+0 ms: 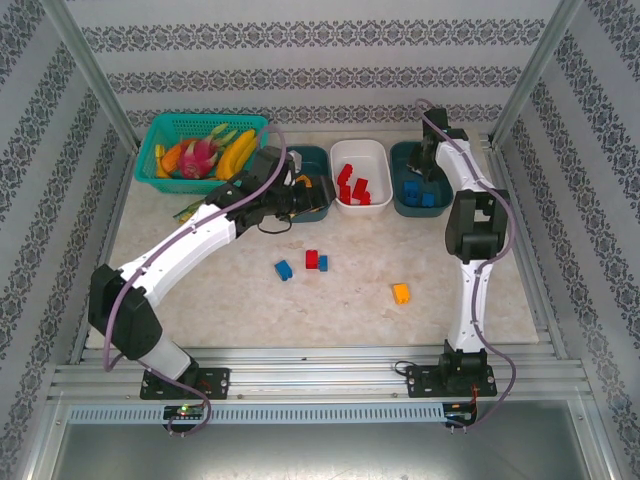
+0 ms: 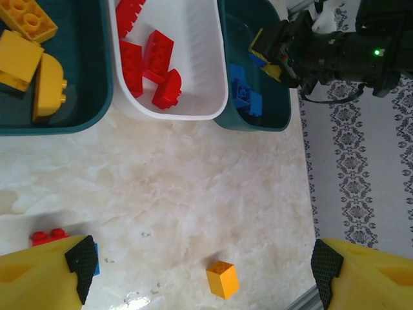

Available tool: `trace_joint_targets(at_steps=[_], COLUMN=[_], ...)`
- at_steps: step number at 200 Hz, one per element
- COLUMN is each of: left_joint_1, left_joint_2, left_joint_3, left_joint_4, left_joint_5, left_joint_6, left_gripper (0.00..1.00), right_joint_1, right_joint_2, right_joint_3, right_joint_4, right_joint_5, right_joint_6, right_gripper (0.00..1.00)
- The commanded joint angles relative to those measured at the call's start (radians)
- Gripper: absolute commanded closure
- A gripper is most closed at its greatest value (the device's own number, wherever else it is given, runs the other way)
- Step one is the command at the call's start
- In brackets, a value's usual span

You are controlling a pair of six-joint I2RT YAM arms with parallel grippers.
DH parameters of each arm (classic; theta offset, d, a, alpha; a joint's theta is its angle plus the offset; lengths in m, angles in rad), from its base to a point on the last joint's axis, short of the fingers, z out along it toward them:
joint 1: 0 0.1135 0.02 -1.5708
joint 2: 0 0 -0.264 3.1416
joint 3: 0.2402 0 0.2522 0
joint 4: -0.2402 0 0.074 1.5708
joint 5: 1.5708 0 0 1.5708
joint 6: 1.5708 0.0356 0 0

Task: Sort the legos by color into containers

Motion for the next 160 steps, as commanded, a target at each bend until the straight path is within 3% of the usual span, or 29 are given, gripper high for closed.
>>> trace_joint_targets(at_steps=[1,27,49,71,96,126,160], left_joint_1=[-0.004,-0.004,-0.004,-0.004,-0.004,0.01,0.051], left_joint_2=[0.023,0.017,0.005,-0.012,-0.037,-0.1,-0.225], left_joint_3=[0.039,0.032,0.02,0.011,0.001,-0.042,-0.16], left_joint_4=[0.043,0.035,0.03,0.023,-0.008,-0.071,-0.137], left_joint_5=[0.034,0.022,0.015,0.008,-0.016,-0.069,-0.123], left_joint_6=[0.026,0.024,0.02,0.018,0.025,0.02,-0.005], left_gripper=[0.12,0.12,0.12,0.12,0.12,0.12,0.11], right_joint_1=[-0.025,-0.03,-0.027,-0.017,0.006,0.059,0.231], right_joint_2=[0.06,0.144,0.181,0.141,0.042,-0.187,-0.449], right_joint_3=[0.089,0.203,0.267,0.267,0.237,0.002,-0.359], right_joint_4=[-0.056,-0.117,-0.149,-0.149,-0.143,-0.04,0.072], right_joint_5=[-0.003,-0.032,-0.055,-0.053,-0.032,-0.009,0.007], right_joint_6=[0.044,0.045,0.041,0.016,-0.018,-0.024,-0.036], right_gripper=[0.71,0.67,0.53,0.41,0.39,0.4,0.36])
